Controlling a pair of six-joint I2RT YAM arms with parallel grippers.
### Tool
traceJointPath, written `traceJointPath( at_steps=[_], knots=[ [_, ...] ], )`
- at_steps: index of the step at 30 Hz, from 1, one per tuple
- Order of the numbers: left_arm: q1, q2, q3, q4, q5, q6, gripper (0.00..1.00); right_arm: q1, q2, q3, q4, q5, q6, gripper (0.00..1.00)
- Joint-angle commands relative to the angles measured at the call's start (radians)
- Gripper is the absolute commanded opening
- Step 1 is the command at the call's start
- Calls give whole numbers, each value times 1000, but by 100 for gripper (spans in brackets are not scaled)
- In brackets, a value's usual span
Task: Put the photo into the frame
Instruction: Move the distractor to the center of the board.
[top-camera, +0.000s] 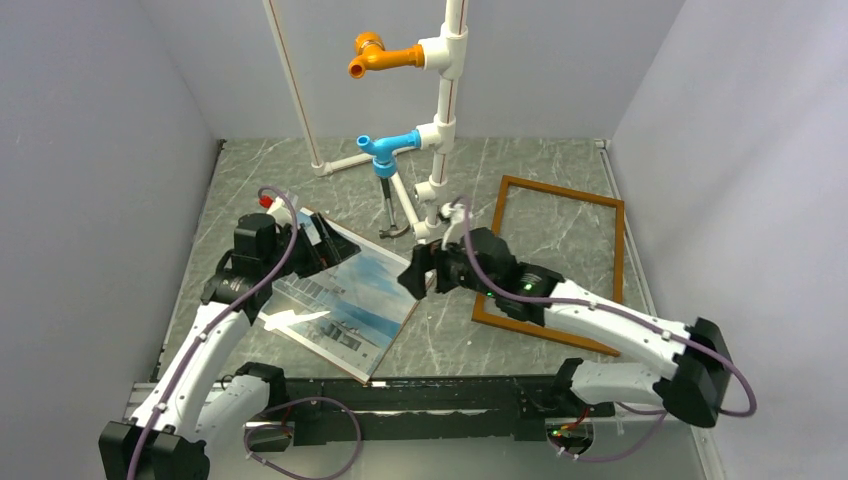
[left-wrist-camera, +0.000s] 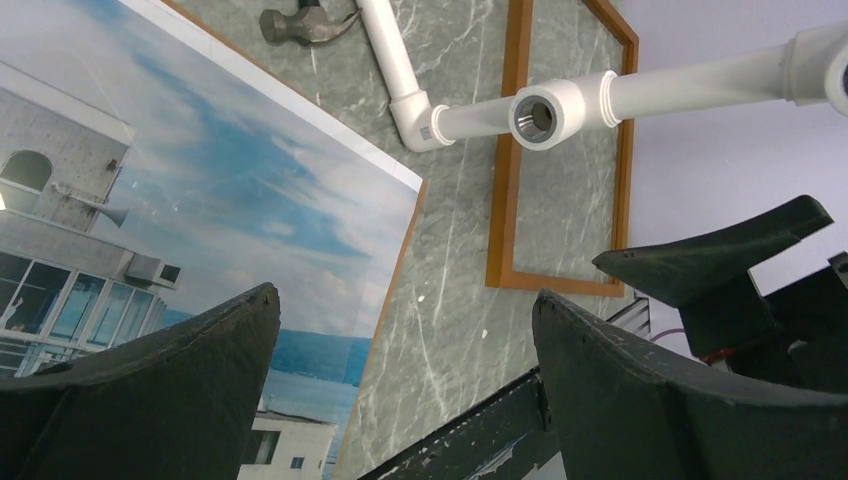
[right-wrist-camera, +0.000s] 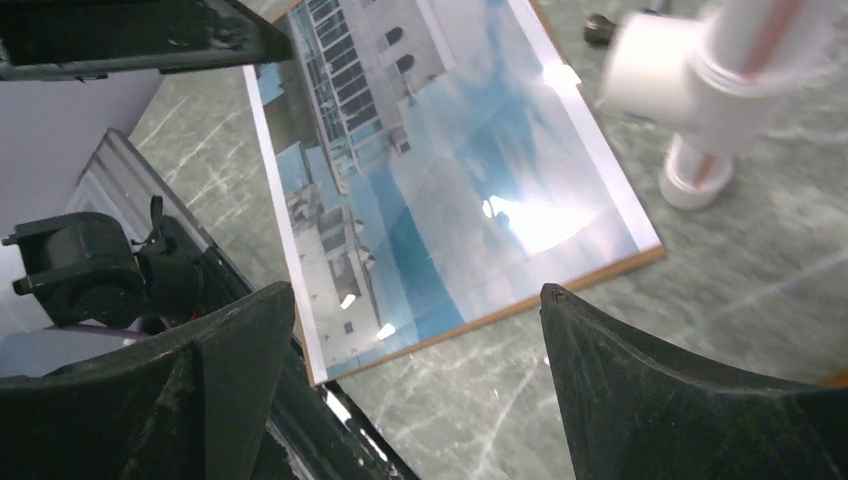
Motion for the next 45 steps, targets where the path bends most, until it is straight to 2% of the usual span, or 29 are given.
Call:
traceJointPath(
  at_steps=[1,12,18,22,25,30,35,40,45],
  knots=[
    [-3,-33,35,-22,-20,14,99,88,110,117,119,133,-78,94],
    [-3,-66,70,-112,-73,46,99,117,302,216,248,297,-129,96],
    [-3,-70,63,-107,-74,44,99,112,366,270,230,400,-173,98],
    [-3,-66,60,-106,-75,46,99,81,377,273,226,414,-149,99],
    [-3,-67,44,-72,-74,49,99,45,371,263,225,399,-119,99],
    [-3,-45,13,85,-34,85,99,-5,355,239,218,380,-91,100],
    [-9,93,94,176,-24,211,99,-50,335,223,230,353,-86,100],
    [-29,322,319,126,-92,365,96,-90,319,223,224,340,-83,100],
    [-46,545,519,200,-188,425,92,-106,309,213,250,297,-91,100]
  ],
)
